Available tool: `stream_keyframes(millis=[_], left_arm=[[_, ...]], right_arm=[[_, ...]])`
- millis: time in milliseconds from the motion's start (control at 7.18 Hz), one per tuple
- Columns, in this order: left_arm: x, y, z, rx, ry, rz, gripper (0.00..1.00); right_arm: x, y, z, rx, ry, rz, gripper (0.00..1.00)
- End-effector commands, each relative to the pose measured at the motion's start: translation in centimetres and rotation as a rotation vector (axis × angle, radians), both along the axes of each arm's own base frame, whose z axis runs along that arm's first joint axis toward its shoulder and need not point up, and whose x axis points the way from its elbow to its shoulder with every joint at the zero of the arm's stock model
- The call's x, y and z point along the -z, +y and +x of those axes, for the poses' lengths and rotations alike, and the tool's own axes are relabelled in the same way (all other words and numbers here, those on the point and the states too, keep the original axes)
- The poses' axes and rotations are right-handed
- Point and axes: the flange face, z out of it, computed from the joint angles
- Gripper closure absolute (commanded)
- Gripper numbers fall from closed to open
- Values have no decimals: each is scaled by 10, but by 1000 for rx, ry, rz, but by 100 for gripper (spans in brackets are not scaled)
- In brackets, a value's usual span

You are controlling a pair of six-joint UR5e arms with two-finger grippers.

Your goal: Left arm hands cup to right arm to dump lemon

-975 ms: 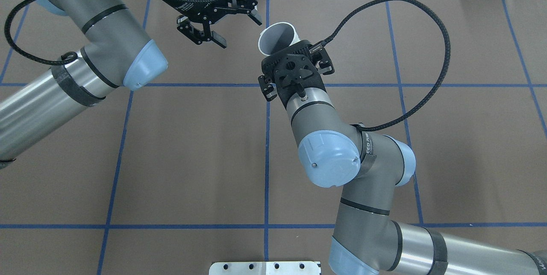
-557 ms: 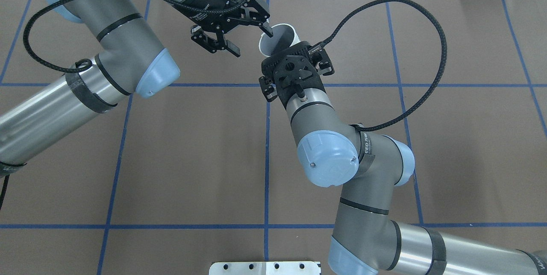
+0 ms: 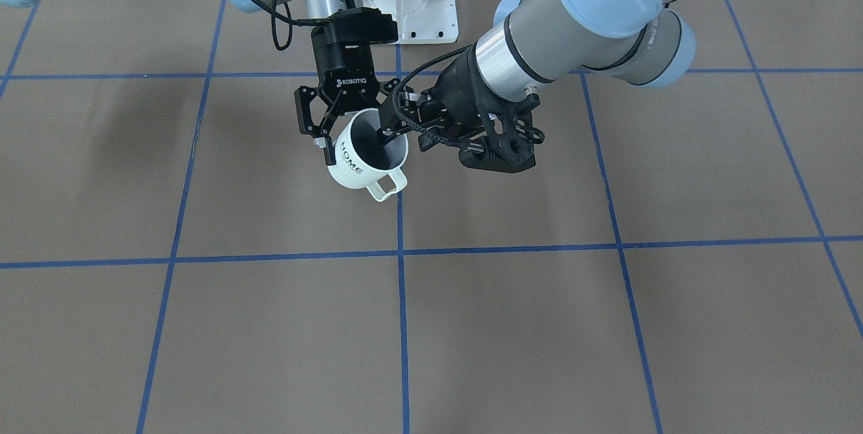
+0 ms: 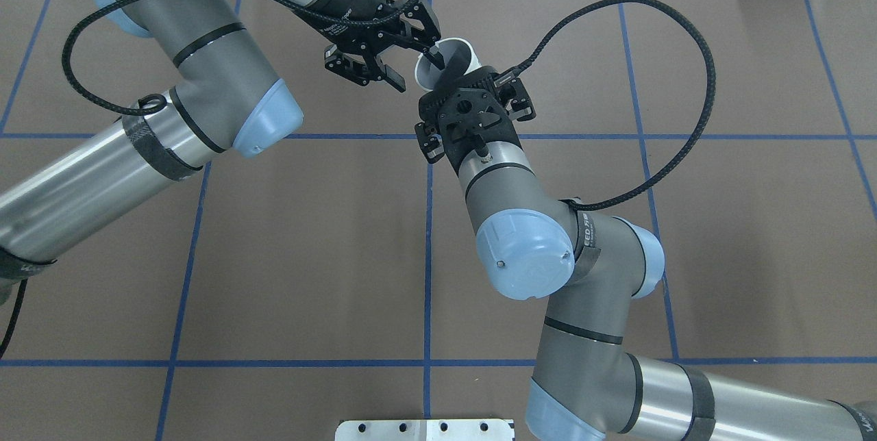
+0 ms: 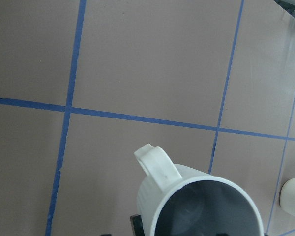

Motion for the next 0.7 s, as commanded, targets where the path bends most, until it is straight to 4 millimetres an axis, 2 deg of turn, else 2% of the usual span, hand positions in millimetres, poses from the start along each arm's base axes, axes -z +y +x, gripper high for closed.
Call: stream_keyframes(millis=[0, 279, 557], left_arm=[[-3, 1, 7, -8, -6, -3, 43], [-5, 3, 12, -14, -9, -5, 48], [-5, 2, 12, -14, -10, -6, 59]], right_arm=[[-1, 0, 0, 0, 1, 0, 79], [-1, 0, 0, 0, 1, 0, 79], [-1, 0, 0, 0, 1, 0, 79]])
